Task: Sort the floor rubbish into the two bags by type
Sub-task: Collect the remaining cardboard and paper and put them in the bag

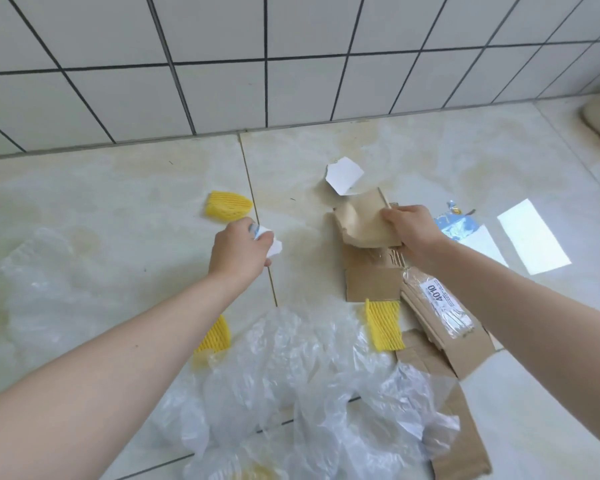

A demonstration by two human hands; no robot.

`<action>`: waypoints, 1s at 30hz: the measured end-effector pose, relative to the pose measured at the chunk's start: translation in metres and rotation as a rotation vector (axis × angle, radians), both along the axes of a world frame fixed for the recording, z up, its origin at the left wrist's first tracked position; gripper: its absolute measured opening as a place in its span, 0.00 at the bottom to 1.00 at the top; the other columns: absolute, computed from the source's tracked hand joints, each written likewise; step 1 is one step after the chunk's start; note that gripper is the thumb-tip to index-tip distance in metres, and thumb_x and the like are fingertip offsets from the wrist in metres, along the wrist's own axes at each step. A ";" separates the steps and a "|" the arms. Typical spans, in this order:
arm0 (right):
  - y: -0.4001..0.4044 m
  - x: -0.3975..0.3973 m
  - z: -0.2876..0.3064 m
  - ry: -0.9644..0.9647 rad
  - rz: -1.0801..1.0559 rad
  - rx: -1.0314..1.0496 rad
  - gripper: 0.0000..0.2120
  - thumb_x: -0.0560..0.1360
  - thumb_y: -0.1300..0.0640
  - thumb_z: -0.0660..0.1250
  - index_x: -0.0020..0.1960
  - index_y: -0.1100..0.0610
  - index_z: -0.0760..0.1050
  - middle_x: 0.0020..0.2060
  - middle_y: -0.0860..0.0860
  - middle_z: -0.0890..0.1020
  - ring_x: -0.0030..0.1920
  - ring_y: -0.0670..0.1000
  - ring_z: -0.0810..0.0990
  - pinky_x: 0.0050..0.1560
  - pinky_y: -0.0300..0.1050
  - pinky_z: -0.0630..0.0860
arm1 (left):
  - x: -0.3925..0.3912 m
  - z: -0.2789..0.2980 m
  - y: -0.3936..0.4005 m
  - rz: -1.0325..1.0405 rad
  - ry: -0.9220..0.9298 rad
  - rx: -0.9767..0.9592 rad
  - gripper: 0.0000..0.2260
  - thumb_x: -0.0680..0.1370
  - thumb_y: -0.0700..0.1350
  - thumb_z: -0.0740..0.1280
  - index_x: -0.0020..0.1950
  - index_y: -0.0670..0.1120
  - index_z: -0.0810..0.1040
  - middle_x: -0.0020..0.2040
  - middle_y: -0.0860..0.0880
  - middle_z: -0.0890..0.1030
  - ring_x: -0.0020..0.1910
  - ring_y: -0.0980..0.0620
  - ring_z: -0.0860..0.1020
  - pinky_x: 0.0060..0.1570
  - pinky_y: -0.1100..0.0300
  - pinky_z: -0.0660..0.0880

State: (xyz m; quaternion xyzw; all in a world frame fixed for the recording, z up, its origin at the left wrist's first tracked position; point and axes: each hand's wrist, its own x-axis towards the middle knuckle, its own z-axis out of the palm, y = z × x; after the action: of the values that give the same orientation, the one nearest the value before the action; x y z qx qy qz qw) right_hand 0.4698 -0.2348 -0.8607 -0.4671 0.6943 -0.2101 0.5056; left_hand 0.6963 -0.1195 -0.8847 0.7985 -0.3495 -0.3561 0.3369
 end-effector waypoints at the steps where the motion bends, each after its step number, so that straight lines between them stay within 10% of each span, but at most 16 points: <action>1: -0.006 -0.013 0.000 0.027 -0.056 -0.010 0.06 0.71 0.56 0.65 0.36 0.57 0.74 0.42 0.59 0.76 0.42 0.56 0.76 0.42 0.54 0.75 | -0.014 0.000 -0.004 0.033 0.130 0.028 0.09 0.74 0.46 0.65 0.39 0.41 0.72 0.42 0.42 0.81 0.32 0.44 0.83 0.32 0.47 0.82; 11: -0.022 -0.065 -0.021 0.139 -0.107 0.083 0.06 0.76 0.56 0.65 0.46 0.59 0.73 0.45 0.56 0.76 0.46 0.56 0.76 0.50 0.50 0.75 | -0.107 -0.007 -0.043 0.100 0.639 0.146 0.08 0.76 0.47 0.69 0.50 0.43 0.78 0.51 0.45 0.82 0.49 0.45 0.81 0.55 0.53 0.77; 17: -0.011 -0.061 -0.021 0.048 -0.014 0.052 0.08 0.77 0.60 0.64 0.41 0.64 0.77 0.35 0.56 0.73 0.34 0.54 0.73 0.35 0.40 0.74 | -0.122 -0.008 -0.050 0.155 0.600 0.173 0.14 0.76 0.48 0.70 0.59 0.43 0.78 0.53 0.46 0.81 0.51 0.46 0.80 0.46 0.59 0.75; 20: -0.006 -0.061 -0.017 -0.124 -0.067 0.109 0.09 0.77 0.61 0.65 0.37 0.59 0.72 0.36 0.56 0.75 0.38 0.56 0.76 0.44 0.51 0.79 | -0.117 -0.004 -0.046 0.199 0.553 0.152 0.12 0.76 0.47 0.69 0.56 0.43 0.78 0.50 0.46 0.81 0.48 0.46 0.80 0.38 0.61 0.74; 27: -0.003 -0.067 0.004 -0.266 -0.141 0.043 0.07 0.75 0.63 0.68 0.41 0.62 0.71 0.35 0.56 0.74 0.38 0.54 0.79 0.43 0.46 0.81 | -0.071 0.005 -0.044 0.259 0.498 0.058 0.19 0.73 0.49 0.72 0.60 0.41 0.77 0.57 0.44 0.81 0.55 0.45 0.81 0.59 0.51 0.76; 30: -0.002 -0.074 0.010 -0.248 -0.132 0.030 0.07 0.74 0.63 0.70 0.47 0.62 0.71 0.42 0.59 0.77 0.43 0.56 0.79 0.44 0.47 0.81 | -0.058 0.010 -0.036 0.275 0.541 0.030 0.17 0.75 0.46 0.71 0.60 0.40 0.77 0.54 0.44 0.81 0.50 0.46 0.81 0.52 0.54 0.78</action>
State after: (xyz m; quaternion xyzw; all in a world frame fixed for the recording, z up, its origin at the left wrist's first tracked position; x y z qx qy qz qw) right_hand 0.3955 -0.2367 -0.8508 -0.3831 0.6588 -0.2885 0.5797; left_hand 0.6385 -0.1553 -0.8743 0.7192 -0.1304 -0.5120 0.4512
